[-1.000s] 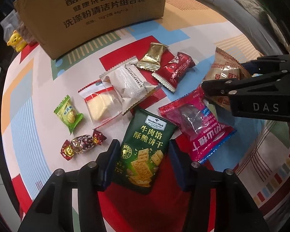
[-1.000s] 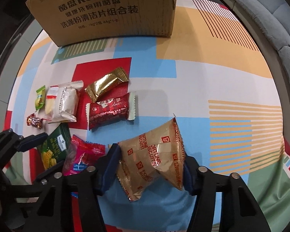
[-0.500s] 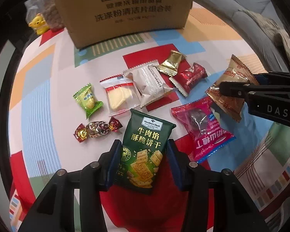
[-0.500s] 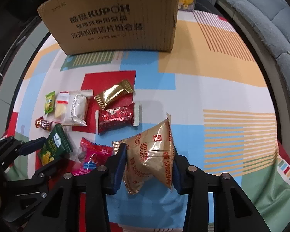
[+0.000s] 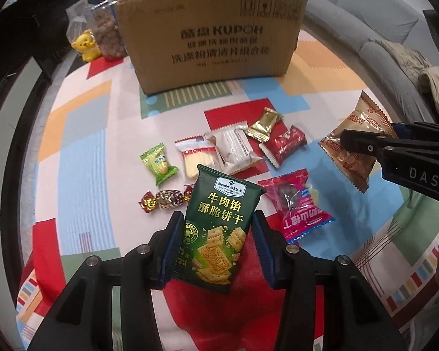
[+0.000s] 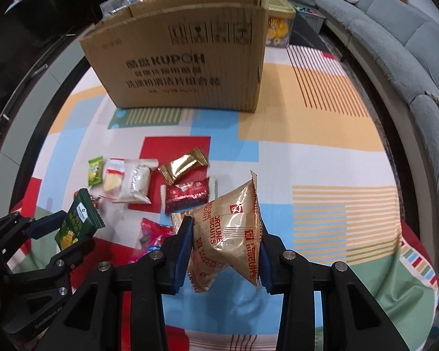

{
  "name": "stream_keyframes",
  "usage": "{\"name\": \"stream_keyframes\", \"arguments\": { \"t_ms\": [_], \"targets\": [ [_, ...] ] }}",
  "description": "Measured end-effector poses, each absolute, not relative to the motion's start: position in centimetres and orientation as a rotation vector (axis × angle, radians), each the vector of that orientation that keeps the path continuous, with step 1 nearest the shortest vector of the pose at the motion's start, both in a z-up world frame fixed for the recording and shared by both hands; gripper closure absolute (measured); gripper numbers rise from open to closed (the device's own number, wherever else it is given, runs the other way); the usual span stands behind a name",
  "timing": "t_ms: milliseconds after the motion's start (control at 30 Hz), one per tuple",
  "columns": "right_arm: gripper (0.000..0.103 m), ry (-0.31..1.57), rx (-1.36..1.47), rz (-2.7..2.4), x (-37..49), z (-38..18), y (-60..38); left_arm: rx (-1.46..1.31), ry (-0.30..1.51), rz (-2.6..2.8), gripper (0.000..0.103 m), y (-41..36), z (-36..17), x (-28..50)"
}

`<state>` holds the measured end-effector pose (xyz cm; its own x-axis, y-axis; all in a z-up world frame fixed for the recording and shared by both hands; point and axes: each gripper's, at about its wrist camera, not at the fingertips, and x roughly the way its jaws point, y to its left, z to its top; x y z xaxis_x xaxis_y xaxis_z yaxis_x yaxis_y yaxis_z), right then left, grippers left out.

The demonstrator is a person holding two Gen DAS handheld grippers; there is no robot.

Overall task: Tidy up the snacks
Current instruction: 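Close the left tool on the green cracker bag while the right tool grips the tan biscuit bag, then carry the green cracker bag and tan biscuit bag over the open cardboard box with both tools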

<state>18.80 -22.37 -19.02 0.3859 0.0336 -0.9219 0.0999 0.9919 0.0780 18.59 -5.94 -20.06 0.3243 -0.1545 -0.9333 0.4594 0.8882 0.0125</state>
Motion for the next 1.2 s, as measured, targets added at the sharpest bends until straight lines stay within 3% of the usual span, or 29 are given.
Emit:
{"name": "stream_keyframes", "arguments": {
  "t_ms": [1200],
  "targets": [
    [0.063,0.928,0.072,-0.022,18.3,-8.4,-21.4,0.168,0.973,-0.253,0.056,-4.9,-9.4,19.4]
  ]
}}
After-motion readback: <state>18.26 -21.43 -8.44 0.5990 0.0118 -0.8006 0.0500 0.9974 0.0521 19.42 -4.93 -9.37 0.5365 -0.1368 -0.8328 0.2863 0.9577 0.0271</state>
